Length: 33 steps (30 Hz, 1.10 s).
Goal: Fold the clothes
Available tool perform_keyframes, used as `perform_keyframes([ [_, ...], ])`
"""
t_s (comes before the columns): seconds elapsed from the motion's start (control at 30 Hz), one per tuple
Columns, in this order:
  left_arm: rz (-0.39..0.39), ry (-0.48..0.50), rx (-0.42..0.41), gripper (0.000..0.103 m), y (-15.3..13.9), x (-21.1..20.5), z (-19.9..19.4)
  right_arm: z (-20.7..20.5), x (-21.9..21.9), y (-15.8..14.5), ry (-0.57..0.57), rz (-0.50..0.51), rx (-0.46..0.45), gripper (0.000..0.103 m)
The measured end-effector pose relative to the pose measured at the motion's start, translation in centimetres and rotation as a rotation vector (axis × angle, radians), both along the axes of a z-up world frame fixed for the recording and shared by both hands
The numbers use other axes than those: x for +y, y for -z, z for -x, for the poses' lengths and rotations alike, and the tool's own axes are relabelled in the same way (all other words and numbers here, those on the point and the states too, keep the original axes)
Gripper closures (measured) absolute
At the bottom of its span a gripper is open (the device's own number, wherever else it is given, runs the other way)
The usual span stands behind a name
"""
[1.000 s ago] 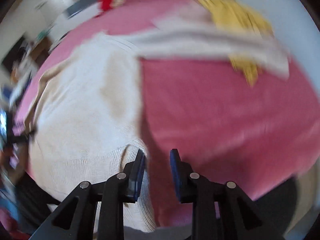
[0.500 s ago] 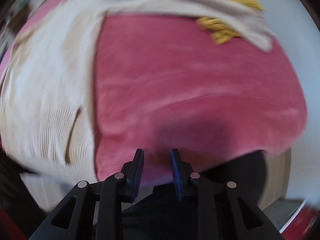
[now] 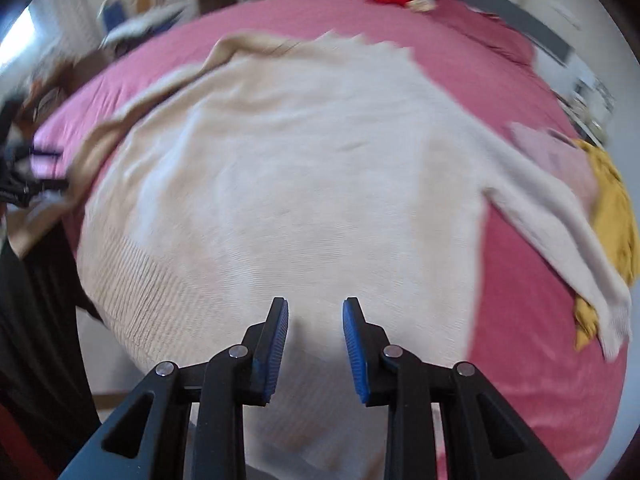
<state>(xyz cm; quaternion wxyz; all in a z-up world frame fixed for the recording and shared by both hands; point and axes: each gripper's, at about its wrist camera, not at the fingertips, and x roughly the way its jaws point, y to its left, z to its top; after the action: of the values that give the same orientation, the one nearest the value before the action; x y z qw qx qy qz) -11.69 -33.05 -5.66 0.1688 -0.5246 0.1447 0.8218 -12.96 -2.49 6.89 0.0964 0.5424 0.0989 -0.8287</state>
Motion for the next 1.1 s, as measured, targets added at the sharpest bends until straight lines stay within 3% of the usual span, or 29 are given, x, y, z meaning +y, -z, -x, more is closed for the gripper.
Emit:
perform_keyframes([
  [0.1, 0.131, 0.044, 0.058, 0.008, 0.7, 3.5, -0.1, -0.5, -1.4, 2.7, -0.009, -0.002, -0.094, 0.075],
  [0.13, 0.129, 0.048, 0.039, 0.014, 1.2, 3.3, -0.3, -0.5, -1.4, 3.6, 0.001, -0.002, -0.127, 0.075],
  [0.17, 0.127, 0.051, 0.02, 0.026, 1.8, 3.0, -0.5, -0.6, -1.1, 4.2, 0.018, 0.012, -0.141, 0.075],
  [0.2, 0.102, 0.051, -0.023, 0.066, 2.4, 3.1, -0.3, -0.7, -0.8, 4.7, 0.034, 0.027, -0.15, 0.074],
  [0.23, 0.087, 0.038, -0.054, 0.083, 2.9, 2.9, -0.1, -0.8, -0.4, 4.8, 0.047, 0.048, -0.145, 0.074],
  [0.27, 0.073, 0.025, -0.085, 0.088, 3.3, 2.7, 0.1, -0.9, -0.1, 4.8, 0.058, 0.067, -0.142, 0.074],
  [0.33, 0.022, 0.005, -0.125, 0.091, 3.5, 2.1, 0.5, -0.9, 0.3, 4.9, 0.069, 0.09, -0.149, 0.073],
  [0.47, -0.196, -0.102, -0.173, 0.095, 1.5, -1.5, 1.6, -0.9, 0.6, 5.2, 0.076, 0.099, -0.154, 0.073],
  [0.7, -0.321, -0.336, -0.027, 0.095, -6.2, -13.1, 6.8, -1.2, 0.8, 5.5, 0.08, 0.111, -0.154, 0.072],
  [0.8, -0.243, -0.39, 0.089, 0.095, -9.8, -17.3, 10.0, -1.2, 0.9, 5.6, 0.087, 0.111, -0.166, 0.072],
  [0.97, -0.19, -0.487, 0.164, 0.095, -11.4, -24.5, 12.0, -1.1, 0.9, 5.9, 0.097, 0.103, -0.188, 0.072],
  [1.1, -0.14, -0.552, 0.201, 0.094, -11.2, -27.8, 18.4, -1.1, 0.8, 6.1, 0.1, 0.099, -0.207, 0.072],
])
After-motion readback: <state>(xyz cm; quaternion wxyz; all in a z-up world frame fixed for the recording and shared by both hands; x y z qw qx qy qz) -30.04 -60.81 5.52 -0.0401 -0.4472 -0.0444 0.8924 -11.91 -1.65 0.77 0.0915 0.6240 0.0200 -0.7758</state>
